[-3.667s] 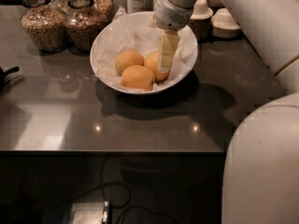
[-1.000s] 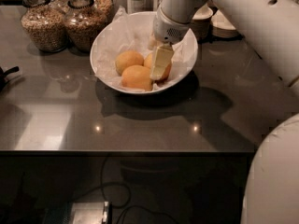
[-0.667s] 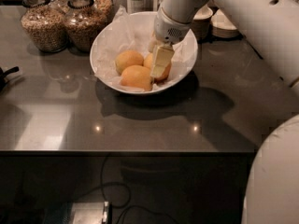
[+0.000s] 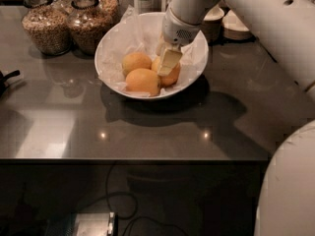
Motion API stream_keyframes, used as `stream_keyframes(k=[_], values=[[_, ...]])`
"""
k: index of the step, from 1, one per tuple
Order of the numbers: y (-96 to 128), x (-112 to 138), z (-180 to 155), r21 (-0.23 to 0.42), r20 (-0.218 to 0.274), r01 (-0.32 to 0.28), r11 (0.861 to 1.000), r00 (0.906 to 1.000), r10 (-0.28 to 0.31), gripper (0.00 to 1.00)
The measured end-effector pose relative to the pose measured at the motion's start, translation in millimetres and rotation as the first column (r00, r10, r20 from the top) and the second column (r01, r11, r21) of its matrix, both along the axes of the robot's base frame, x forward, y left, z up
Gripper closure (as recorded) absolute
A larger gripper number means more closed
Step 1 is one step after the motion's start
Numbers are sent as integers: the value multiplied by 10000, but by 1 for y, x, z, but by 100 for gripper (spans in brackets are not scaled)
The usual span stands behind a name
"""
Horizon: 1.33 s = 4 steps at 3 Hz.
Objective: Pick orange from white bowl
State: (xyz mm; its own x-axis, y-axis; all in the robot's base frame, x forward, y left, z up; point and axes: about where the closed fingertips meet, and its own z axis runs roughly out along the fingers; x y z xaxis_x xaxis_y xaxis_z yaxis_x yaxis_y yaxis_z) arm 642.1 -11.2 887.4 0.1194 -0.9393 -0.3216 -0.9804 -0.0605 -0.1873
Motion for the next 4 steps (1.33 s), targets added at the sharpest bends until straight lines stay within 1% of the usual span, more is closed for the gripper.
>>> stream_keyframes(k=[1, 2, 3, 4], values=[[0, 0, 0, 0, -1, 0, 10000, 10000, 0, 8], [0, 0, 0, 2, -2, 2, 10000, 10000, -2, 0], [1, 4, -4, 122, 18, 154, 9998, 9999, -154, 5], [-2, 7, -8, 255, 26, 376, 9990, 9993, -377, 23]])
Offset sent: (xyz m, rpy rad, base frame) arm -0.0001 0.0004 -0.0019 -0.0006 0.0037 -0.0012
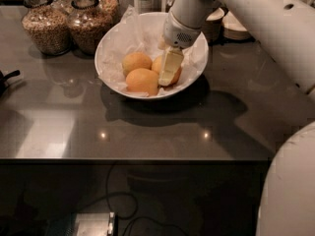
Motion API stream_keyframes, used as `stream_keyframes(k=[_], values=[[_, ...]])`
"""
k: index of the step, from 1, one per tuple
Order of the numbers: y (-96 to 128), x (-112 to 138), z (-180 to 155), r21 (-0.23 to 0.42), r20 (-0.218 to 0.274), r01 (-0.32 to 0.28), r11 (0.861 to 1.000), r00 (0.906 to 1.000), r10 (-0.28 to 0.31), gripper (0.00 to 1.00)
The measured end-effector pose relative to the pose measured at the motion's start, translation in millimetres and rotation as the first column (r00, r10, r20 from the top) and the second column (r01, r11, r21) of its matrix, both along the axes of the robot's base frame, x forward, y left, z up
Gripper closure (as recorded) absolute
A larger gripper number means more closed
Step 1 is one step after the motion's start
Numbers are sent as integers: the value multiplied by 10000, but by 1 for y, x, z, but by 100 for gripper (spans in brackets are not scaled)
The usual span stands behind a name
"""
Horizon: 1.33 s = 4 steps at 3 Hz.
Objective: Pick orange from white bowl
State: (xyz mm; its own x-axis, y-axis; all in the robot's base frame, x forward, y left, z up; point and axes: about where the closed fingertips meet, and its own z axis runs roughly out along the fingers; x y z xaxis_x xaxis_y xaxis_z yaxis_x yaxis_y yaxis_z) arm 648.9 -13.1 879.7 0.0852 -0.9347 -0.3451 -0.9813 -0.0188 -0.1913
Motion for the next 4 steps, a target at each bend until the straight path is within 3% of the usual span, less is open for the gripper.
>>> stream_keyframes(k=[1, 2, 3, 4], values=[[-2, -3, -9, 11, -160, 31, 10000, 9999, -31, 29], [-3, -14, -26, -247, -557, -145, 9996, 9984, 131, 26], [2, -16, -29, -410, -570, -354, 9985, 9978, 330, 20], [9, -13, -31, -718, -319, -506, 9961, 9983, 484, 39]])
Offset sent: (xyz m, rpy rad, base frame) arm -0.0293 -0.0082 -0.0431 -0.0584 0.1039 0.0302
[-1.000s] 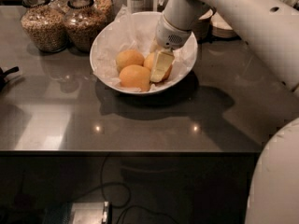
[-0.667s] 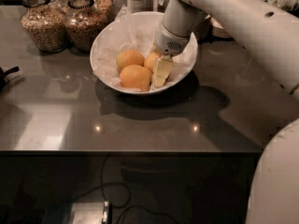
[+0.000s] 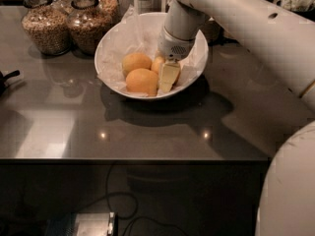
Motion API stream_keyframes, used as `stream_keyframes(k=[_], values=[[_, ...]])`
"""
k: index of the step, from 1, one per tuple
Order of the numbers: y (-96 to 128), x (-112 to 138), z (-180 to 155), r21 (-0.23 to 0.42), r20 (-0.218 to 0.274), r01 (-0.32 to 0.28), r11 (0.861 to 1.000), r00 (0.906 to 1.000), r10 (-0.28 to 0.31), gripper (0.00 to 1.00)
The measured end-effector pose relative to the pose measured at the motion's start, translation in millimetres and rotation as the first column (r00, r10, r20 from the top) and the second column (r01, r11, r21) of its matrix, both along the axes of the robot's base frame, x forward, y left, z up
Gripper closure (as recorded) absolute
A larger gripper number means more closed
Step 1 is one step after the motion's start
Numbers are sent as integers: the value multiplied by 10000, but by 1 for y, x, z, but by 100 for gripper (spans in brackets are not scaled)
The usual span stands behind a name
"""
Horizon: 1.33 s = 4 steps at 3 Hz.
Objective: Pick orange from white bowl
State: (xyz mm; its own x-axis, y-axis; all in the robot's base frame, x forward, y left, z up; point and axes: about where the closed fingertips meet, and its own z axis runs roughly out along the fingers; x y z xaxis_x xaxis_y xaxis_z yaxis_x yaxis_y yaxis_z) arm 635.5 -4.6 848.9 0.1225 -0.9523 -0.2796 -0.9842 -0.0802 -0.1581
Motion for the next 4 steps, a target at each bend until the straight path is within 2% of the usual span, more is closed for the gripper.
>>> stream_keyframes(k=[1, 2, 3, 4], values=[[-1, 0, 4, -45, 59, 32, 10000, 10000, -31, 62], [-16, 1, 14, -333, 712, 549, 9979, 9961, -524, 86], [-34, 1, 33, -474, 1586, 1209, 9915, 9810, -1120, 100], [-50, -3, 62, 553, 2359, 1617, 9853, 9567, -1702, 100]])
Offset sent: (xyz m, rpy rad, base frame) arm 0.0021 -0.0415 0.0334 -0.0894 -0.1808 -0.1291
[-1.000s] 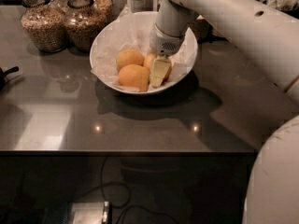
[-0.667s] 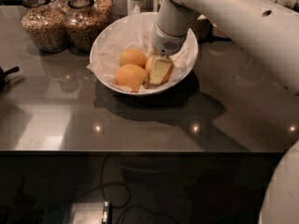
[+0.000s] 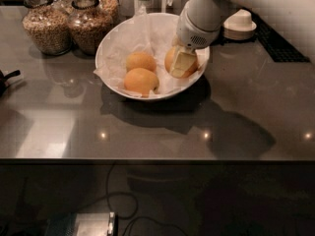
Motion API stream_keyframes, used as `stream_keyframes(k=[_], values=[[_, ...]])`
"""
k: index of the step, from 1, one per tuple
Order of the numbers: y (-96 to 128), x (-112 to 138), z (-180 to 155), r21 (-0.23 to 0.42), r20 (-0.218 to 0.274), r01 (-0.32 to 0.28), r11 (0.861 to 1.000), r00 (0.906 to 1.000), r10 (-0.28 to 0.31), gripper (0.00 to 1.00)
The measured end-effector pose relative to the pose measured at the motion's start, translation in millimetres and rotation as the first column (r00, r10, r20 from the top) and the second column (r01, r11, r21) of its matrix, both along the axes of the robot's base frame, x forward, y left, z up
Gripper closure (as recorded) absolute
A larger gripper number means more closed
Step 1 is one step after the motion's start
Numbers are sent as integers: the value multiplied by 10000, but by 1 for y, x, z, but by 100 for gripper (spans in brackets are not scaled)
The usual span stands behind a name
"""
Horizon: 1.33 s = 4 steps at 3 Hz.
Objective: Pick orange from white bowl
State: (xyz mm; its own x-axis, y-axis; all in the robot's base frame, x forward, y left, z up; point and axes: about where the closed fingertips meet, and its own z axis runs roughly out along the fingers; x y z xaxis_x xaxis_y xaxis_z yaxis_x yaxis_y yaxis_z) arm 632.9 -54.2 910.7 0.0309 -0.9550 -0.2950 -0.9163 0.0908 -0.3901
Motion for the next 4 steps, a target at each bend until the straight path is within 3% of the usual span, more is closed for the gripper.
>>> stream_keyframes(k=[1, 2, 3, 4], values=[[-13, -8, 39, 1653, 907, -254, 9859, 9958, 105, 100], [-13, -12, 58, 2555, 1131, -820, 9633, 9921, 545, 100], [6, -8, 56, 3058, 752, -1587, 9388, 9869, 1424, 100], [7, -8, 56, 3100, 691, -1640, 9365, 9863, 1499, 100]])
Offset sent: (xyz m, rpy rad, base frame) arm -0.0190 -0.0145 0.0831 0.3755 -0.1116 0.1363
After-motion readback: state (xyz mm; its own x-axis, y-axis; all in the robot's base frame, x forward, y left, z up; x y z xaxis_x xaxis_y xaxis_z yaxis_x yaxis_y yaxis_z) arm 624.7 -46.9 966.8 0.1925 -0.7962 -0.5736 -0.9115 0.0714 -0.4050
